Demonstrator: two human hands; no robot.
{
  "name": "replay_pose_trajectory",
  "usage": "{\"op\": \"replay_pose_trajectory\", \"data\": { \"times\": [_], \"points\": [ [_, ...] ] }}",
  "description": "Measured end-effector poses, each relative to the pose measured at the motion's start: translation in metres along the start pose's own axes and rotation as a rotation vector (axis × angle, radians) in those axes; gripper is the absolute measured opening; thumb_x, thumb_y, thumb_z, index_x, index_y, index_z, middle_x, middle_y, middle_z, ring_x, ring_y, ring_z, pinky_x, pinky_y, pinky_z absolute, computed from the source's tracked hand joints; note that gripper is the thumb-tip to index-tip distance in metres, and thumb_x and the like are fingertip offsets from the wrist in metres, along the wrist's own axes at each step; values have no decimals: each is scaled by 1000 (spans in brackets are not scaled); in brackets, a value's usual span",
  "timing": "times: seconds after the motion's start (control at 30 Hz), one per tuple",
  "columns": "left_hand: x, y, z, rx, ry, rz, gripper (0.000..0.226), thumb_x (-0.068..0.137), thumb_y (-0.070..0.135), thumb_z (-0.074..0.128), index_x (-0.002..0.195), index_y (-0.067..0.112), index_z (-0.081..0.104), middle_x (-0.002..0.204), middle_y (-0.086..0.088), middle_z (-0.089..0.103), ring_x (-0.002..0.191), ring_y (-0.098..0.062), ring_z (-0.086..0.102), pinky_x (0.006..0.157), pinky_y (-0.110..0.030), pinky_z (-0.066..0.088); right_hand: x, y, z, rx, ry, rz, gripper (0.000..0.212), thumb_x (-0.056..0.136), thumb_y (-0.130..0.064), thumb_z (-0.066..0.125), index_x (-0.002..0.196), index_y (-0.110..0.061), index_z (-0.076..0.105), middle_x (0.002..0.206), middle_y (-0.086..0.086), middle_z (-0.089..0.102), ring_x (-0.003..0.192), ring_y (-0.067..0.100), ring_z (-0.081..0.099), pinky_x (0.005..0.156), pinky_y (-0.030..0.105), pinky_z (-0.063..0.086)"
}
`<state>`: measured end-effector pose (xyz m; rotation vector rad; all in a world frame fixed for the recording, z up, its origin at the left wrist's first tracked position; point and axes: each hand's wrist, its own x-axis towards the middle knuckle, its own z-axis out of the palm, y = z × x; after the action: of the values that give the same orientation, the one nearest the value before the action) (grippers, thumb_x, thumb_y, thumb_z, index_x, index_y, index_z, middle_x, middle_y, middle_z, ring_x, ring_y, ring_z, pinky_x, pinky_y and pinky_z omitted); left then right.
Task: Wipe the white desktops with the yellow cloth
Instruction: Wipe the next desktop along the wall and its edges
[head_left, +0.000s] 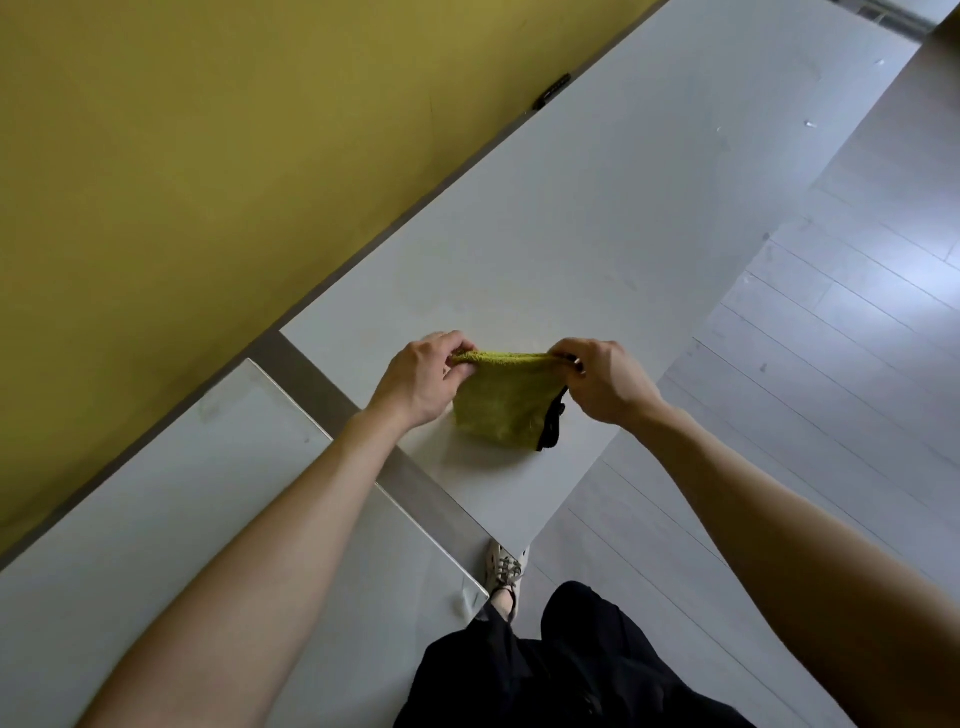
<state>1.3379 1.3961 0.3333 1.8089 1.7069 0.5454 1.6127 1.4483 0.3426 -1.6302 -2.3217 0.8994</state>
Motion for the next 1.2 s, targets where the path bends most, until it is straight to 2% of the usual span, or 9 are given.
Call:
{"op": "replay_pose_trajectory", "data": {
  "times": [0.23,0.43,0.6,0.67,0.77,0.83,0.9,1.03,1.2],
  "points": [
    [23,14,16,100,320,79,23,99,14,74,121,21,76,115,2,71,96,-23,71,82,-39,61,16,4,7,-14,309,4,35,95,-1,60,119,-17,80,113,5,79,96,29,71,80,37,57],
    [45,15,21,208,296,60,28,93,4,74,116,21,78,116,3,70,101,-24,72,80,-39,60,36,16,4,-47,412,-21,35,94,6,57,104,-17,82,106,5,78,85,29,71,70,35,56],
    [-1,-28,56,287,15,6,30,95,1,60,96,23,79,120,5,71,102,-29,72,83,-40,59,-13,35,41,-172,-82,-138,24,94,-6,60,88,-18,80,91,2,77,79,31,73,66,41,60],
    [-16,-43,67,293,-14,16,26,92,3,61,93,23,78,130,6,70,97,-31,74,81,-40,60,-4,32,49,-145,-12,-169,19,93,-7,62,88,-16,78,91,2,75,81,30,71,65,44,61],
    [-25,-50,75,317,33,125,25,80,0,68,95,19,75,115,1,75,89,-33,72,77,-39,59,55,16,63,-100,179,-250,28,97,-19,66,124,-16,74,129,6,71,126,31,63,99,46,58],
    [-27,-48,76,319,70,108,25,82,5,68,101,20,73,103,2,72,88,-29,68,77,-38,57,89,14,78,-212,38,-309,54,100,-35,64,152,-22,58,164,5,50,159,28,36,128,50,30],
    [-23,-49,73,265,170,-48,16,90,15,69,103,24,69,98,6,70,89,-23,68,75,-37,58,96,19,94,-272,-71,-308,63,101,-43,58,161,-25,48,172,4,39,164,26,27,133,55,16],
    [-5,-40,74,30,99,-454,16,92,34,78,101,25,69,85,9,75,86,-22,73,78,-35,60,72,26,95,-278,25,-254,61,93,-40,56,151,-19,58,142,7,63,134,32,57,112,49,42],
    [16,-31,85,-115,66,-554,16,92,18,77,108,17,76,88,4,78,95,-25,75,80,-25,51,44,24,85,-312,90,-44,59,97,-48,67,146,-16,57,108,11,68,100,36,64,88,45,51]
  ]
}}
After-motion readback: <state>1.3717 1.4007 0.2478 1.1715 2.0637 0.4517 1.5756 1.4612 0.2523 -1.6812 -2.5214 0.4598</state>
